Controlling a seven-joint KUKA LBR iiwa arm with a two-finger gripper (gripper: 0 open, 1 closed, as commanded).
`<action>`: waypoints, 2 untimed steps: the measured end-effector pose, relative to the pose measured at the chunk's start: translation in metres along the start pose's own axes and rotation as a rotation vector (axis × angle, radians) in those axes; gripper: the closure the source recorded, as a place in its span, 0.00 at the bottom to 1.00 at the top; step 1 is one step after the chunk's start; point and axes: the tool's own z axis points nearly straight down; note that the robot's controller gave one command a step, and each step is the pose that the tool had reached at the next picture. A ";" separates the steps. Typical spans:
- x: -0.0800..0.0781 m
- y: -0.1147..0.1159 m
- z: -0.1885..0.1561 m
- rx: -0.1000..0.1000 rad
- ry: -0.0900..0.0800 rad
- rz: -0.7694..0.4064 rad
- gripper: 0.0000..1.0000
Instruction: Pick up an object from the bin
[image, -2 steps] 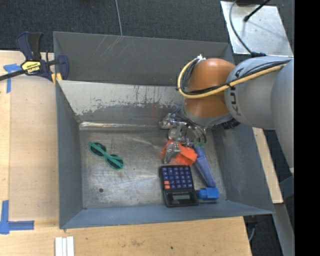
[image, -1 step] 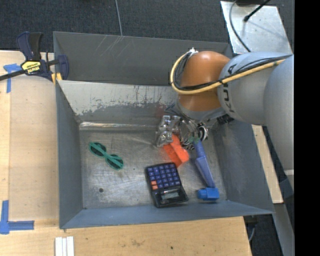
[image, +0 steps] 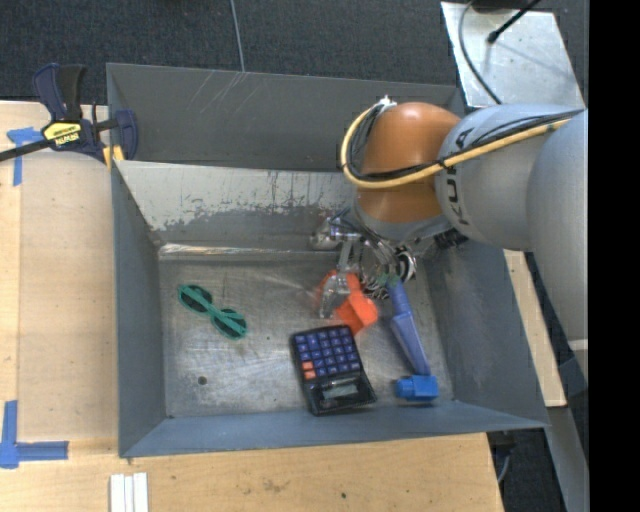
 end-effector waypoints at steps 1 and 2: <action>0.000 0.000 0.000 0.000 0.000 0.001 1.00; 0.000 0.000 0.000 0.000 0.000 0.002 0.00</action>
Offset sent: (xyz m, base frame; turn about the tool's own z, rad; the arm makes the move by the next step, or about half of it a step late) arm 0.0000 0.0000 0.0000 0.0000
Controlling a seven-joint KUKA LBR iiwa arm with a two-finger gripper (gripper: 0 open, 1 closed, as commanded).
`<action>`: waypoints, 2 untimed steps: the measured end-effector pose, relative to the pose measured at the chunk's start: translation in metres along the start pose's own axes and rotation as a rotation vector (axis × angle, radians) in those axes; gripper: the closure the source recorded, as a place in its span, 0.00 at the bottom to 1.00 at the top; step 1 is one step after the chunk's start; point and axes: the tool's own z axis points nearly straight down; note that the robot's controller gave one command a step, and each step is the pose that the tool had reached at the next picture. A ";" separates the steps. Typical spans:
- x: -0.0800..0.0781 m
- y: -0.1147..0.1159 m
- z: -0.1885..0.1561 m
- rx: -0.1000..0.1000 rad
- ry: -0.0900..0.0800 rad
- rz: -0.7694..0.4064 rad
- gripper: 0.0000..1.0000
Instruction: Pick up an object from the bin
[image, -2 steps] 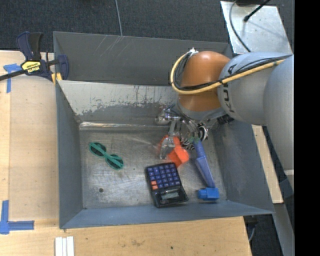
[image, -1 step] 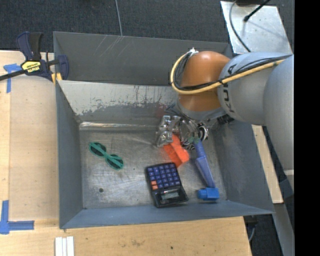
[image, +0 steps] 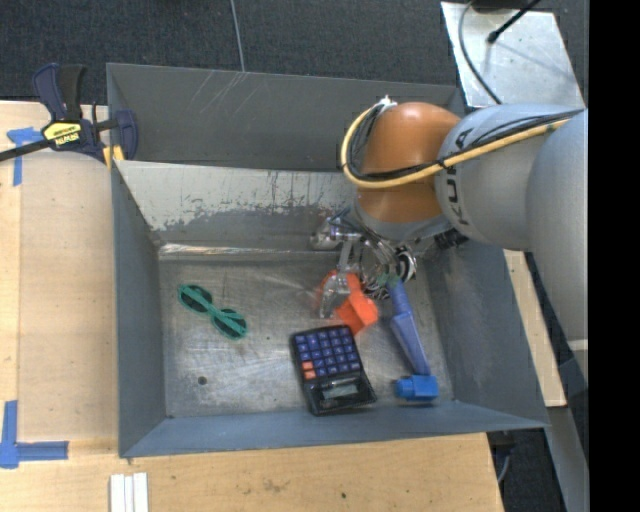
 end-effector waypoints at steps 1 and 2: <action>0.000 0.000 0.000 0.000 0.000 0.000 1.00; 0.000 0.000 0.000 0.000 0.000 0.000 1.00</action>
Offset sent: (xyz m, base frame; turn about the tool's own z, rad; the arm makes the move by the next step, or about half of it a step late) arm 0.0000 0.0000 0.0000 0.0000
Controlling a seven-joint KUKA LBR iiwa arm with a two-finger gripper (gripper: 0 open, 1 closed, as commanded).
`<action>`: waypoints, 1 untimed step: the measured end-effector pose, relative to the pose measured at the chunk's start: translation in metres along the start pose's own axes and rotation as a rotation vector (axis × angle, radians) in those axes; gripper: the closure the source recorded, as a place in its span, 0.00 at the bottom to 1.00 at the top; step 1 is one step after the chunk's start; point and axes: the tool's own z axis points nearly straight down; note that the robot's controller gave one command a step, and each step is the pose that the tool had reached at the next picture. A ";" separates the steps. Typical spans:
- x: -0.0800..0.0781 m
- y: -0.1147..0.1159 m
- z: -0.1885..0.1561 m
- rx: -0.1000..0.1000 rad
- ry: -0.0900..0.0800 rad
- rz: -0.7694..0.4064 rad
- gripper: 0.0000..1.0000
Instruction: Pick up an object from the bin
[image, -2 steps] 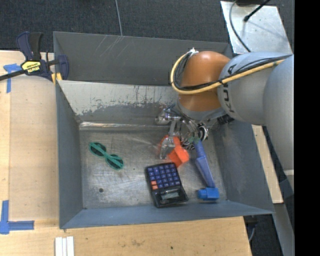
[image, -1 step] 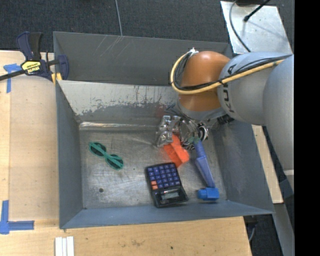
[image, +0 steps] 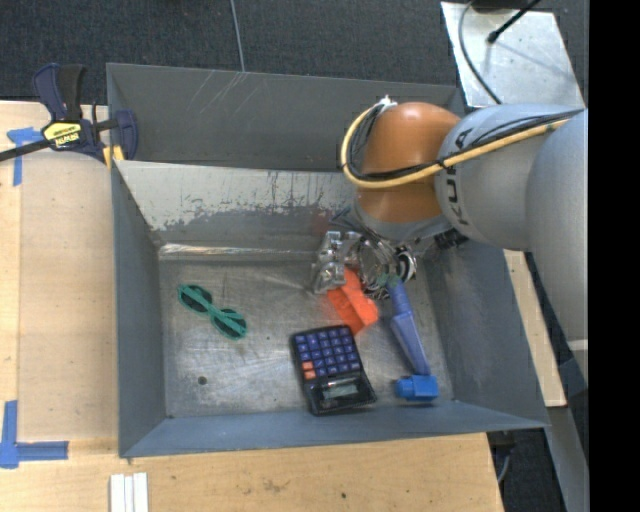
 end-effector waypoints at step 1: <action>0.012 0.004 0.011 0.000 -0.006 0.103 0.00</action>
Offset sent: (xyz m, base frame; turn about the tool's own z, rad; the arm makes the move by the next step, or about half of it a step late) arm 0.0000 0.0000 0.0000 0.0000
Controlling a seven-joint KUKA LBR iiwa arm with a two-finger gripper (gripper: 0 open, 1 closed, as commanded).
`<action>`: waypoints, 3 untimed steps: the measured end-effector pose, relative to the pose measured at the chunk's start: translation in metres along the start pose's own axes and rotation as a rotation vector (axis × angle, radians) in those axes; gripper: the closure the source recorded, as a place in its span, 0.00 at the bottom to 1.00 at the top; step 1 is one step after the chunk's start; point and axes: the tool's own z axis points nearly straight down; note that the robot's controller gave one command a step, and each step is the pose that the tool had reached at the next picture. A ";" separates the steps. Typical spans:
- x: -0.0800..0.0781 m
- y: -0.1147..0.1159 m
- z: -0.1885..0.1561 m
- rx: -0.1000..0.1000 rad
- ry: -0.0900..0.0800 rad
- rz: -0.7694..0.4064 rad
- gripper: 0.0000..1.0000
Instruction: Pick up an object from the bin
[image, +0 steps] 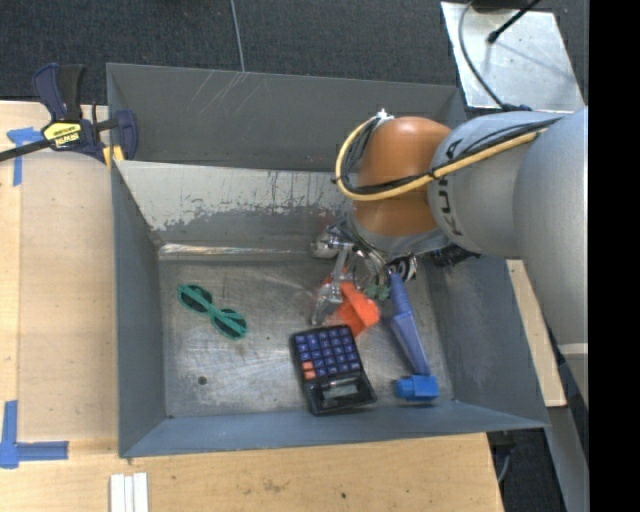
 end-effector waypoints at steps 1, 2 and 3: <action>0.000 0.000 0.000 0.000 -0.001 0.005 0.00; 0.020 -0.058 -0.003 -0.001 0.000 0.036 0.00; 0.030 -0.060 -0.004 0.008 -0.013 -0.096 1.00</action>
Offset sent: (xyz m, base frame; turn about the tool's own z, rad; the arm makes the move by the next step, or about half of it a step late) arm -0.0335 -0.0695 0.0016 0.0471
